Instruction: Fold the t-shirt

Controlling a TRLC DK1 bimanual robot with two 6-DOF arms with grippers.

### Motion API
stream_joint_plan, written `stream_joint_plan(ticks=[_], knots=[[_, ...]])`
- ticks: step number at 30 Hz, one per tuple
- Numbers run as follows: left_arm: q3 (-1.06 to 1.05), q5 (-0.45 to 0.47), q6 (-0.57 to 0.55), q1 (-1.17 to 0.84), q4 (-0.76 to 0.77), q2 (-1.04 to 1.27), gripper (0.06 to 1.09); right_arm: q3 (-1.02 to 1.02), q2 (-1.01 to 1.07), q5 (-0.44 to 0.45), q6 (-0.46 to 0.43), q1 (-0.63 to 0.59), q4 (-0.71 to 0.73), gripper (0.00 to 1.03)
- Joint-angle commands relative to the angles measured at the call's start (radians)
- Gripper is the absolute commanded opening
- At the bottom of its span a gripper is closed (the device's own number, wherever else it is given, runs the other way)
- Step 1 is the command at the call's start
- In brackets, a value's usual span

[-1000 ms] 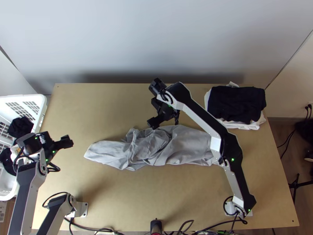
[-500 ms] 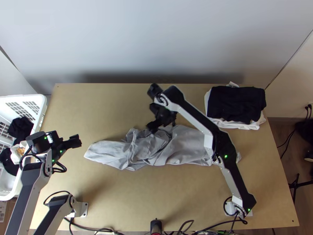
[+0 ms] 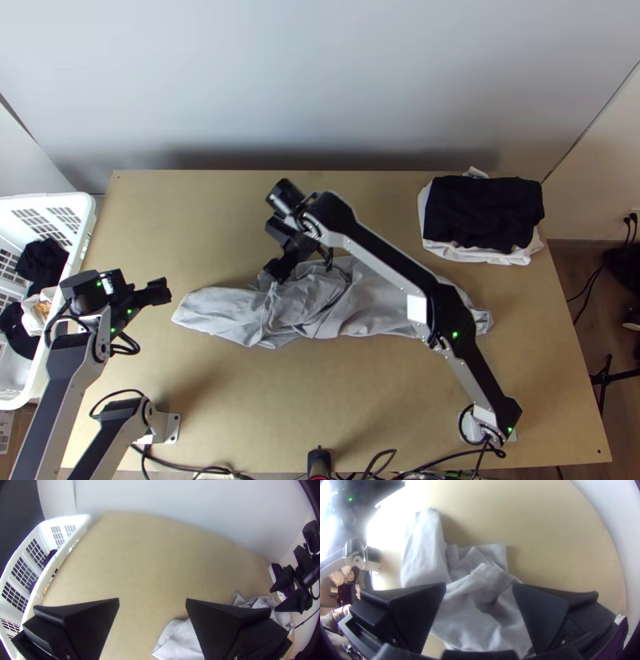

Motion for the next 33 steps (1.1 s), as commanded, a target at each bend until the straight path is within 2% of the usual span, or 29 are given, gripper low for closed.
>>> stream_joint_plan(ticks=[1,4,6,11,12,13,15,16,19,23,33], knots=[[-0.019,0.000,-0.002,-0.002,0.004,-0.005,1.03,0.002,0.031,-0.001,-0.005,0.080,0.040,0.92],[-0.028,0.000,-0.015,-0.003,0.006,-0.006,1.03,0.002,0.058,-0.001,0.020,0.091,0.030,0.92],[-0.031,0.000,-0.018,-0.006,0.009,-0.006,1.03,0.002,0.084,-0.001,0.040,0.092,0.007,0.88],[-0.031,0.000,-0.019,-0.008,0.012,-0.008,1.03,0.000,0.116,-0.001,0.069,0.088,-0.023,0.88],[-0.031,0.000,-0.019,-0.008,0.012,-0.009,1.03,0.000,0.116,-0.001,0.069,0.086,-0.025,0.84],[-0.033,0.000,-0.019,-0.008,0.012,-0.009,1.03,0.000,0.113,-0.001,0.074,0.083,-0.025,0.71],[-0.034,0.000,-0.021,-0.008,0.012,-0.011,1.03,0.000,0.101,-0.001,0.077,0.078,-0.006,0.20],[-0.034,0.000,-0.019,-0.008,0.012,-0.012,1.03,0.000,0.095,-0.001,0.078,0.075,0.015,0.02],[-0.037,0.000,-0.022,-0.008,0.012,-0.022,1.03,-0.001,0.067,0.001,0.080,0.066,0.029,0.03],[-0.042,0.000,-0.022,-0.008,0.011,-0.031,1.03,-0.010,-0.002,0.022,0.104,0.055,0.121,0.03],[-0.056,0.000,-0.031,-0.022,0.009,-0.040,1.03,-0.015,-0.144,0.283,0.074,0.022,0.372,0.03]])
